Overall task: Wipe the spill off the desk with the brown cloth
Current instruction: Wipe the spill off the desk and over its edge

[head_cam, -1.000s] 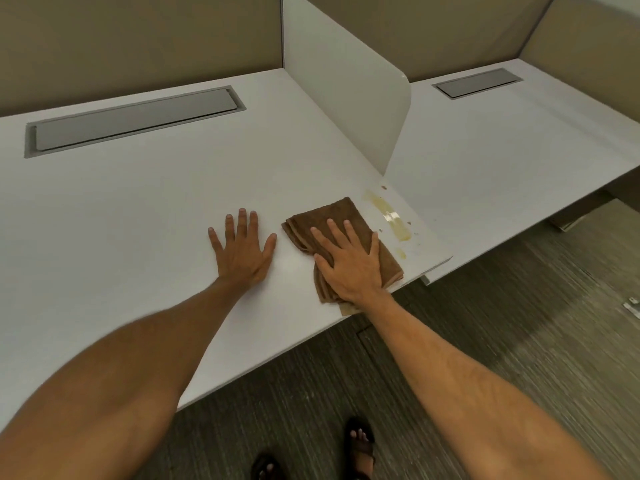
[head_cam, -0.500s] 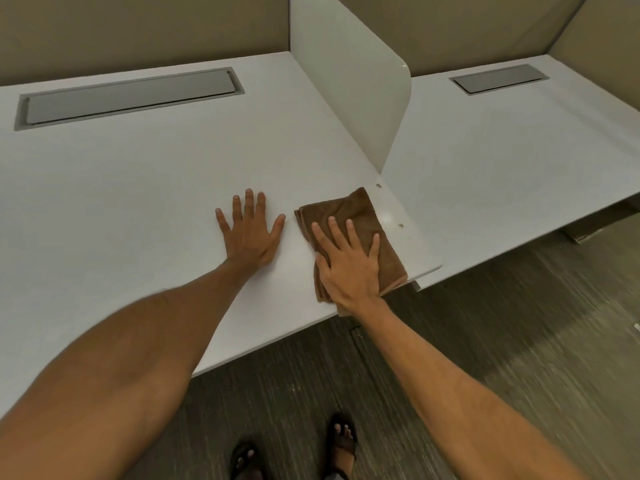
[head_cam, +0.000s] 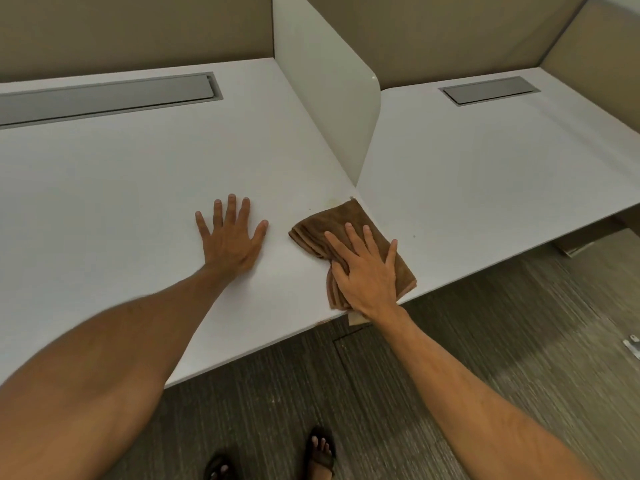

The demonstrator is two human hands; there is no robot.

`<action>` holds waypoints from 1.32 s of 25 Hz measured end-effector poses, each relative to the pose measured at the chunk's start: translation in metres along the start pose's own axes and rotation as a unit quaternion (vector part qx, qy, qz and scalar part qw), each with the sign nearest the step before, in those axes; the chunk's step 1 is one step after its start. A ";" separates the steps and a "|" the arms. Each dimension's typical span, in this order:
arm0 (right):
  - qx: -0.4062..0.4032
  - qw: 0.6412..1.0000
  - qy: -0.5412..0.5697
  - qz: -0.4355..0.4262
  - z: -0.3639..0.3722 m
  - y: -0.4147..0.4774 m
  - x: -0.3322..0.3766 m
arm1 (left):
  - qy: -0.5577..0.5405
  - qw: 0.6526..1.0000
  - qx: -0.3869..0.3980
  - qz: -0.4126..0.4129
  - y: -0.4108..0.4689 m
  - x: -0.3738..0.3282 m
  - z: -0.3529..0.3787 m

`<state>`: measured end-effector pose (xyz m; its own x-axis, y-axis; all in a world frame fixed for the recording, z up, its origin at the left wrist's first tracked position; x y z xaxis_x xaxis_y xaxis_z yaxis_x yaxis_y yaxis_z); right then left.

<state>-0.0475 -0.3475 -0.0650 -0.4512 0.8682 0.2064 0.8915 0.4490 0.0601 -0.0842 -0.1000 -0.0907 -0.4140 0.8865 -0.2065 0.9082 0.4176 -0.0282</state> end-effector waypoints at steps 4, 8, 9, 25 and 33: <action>0.033 0.999 -0.019 -0.014 0.005 0.015 0.005 | -0.001 1.000 -0.011 -0.003 0.000 0.001 -0.002; 0.057 0.998 -0.019 -0.003 0.012 0.065 0.013 | -0.001 1.000 -0.014 -0.005 0.000 0.000 -0.001; 0.059 0.998 -0.013 0.003 0.014 0.079 0.016 | -0.002 1.000 -0.014 -0.004 0.000 0.001 -0.001; 0.059 0.998 -0.014 0.025 0.025 0.108 0.037 | 0.004 1.000 -0.019 -0.009 0.000 0.002 -0.001; 0.035 0.997 -0.030 -0.063 0.027 0.123 0.070 | 0.005 0.999 -0.041 -0.010 0.001 0.002 -0.001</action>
<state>0.0290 -0.2255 -0.0697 -0.5622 0.8145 0.1434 0.8241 0.5663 0.0138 -0.0841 -0.0974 -0.0904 -0.4326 0.8798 -0.1971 0.8922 0.4492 0.0473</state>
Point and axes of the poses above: each hand's wrist, its own y-axis towards the middle knuckle, its own z-axis out of the palm, x = y × z, the point moved 9 cm from there along y, towards the middle knuckle, and after that the axes turned 4 degrees about z, right-handed, at the moved point
